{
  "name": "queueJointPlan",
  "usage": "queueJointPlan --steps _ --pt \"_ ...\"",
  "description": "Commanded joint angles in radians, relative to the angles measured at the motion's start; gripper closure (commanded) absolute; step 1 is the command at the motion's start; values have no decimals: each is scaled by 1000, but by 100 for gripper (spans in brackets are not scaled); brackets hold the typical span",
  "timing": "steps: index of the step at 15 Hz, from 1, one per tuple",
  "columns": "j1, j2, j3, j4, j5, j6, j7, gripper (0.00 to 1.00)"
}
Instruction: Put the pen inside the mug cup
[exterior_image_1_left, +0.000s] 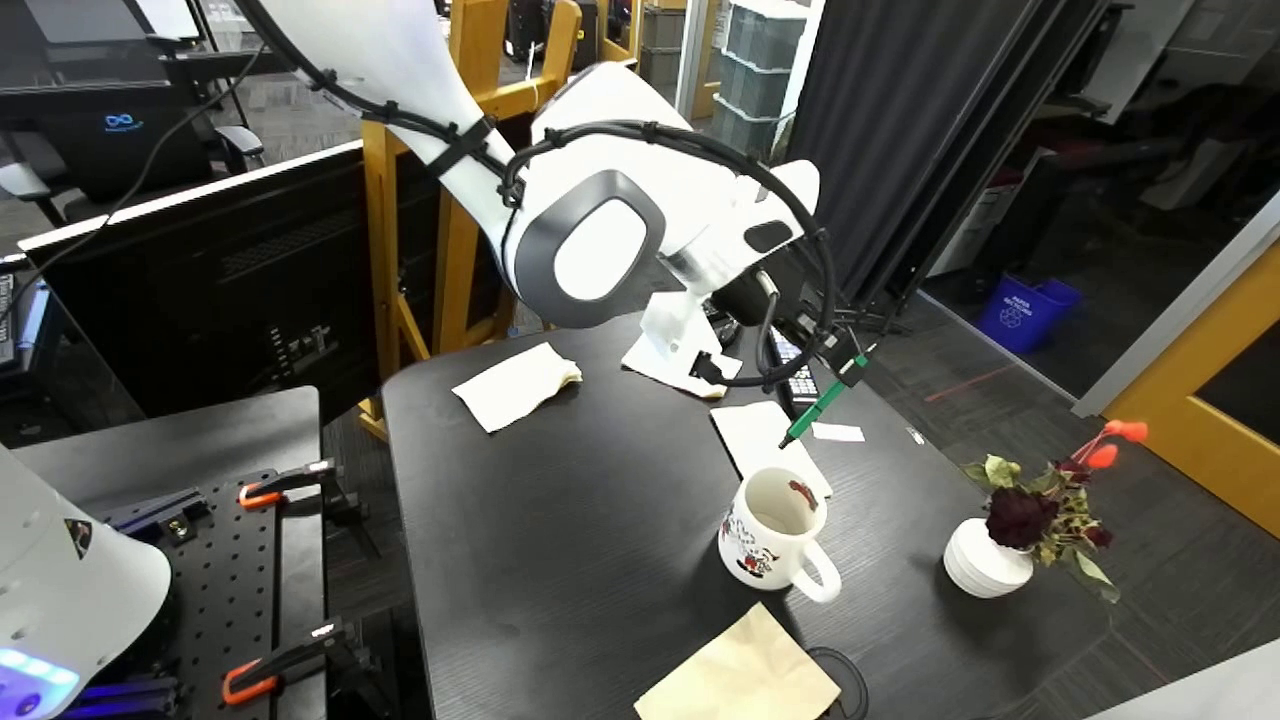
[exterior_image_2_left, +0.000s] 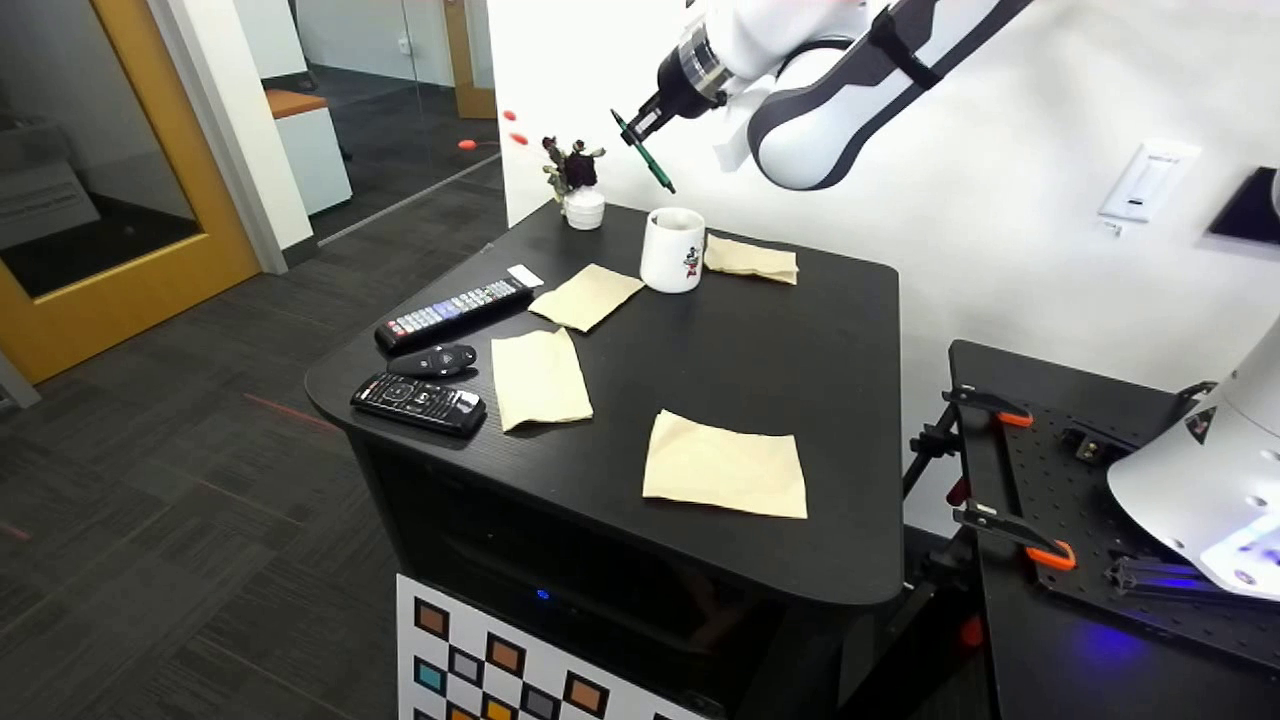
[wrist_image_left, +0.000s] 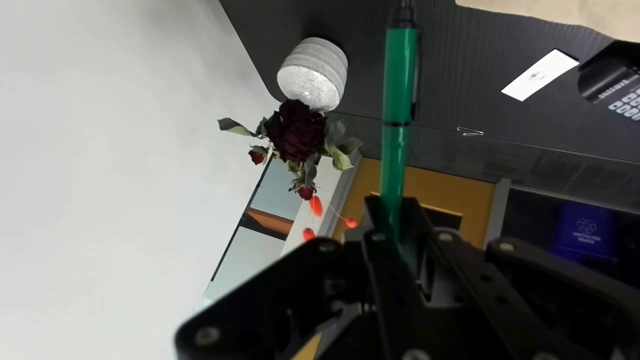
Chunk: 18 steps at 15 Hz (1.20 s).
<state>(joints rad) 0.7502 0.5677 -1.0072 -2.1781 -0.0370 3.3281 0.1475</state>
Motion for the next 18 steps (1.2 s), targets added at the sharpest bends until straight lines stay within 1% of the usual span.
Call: queueJointPlan --steps 1,3,4,5,7,14,18 --pt "76 78 -75 -24 72 30 39 97" --pt "87 98 -79 -33 106 27 39 97" --pt "81 104 -70 -34 118 25 40 97" --pt "73 110 -54 -32 175 24 1 97" --pt "58 120 -37 -31 212 33 4 97" --pt "-3 135 36 -21 286 74 4 97" --pt "-36 143 68 -18 331 123 -4 97"
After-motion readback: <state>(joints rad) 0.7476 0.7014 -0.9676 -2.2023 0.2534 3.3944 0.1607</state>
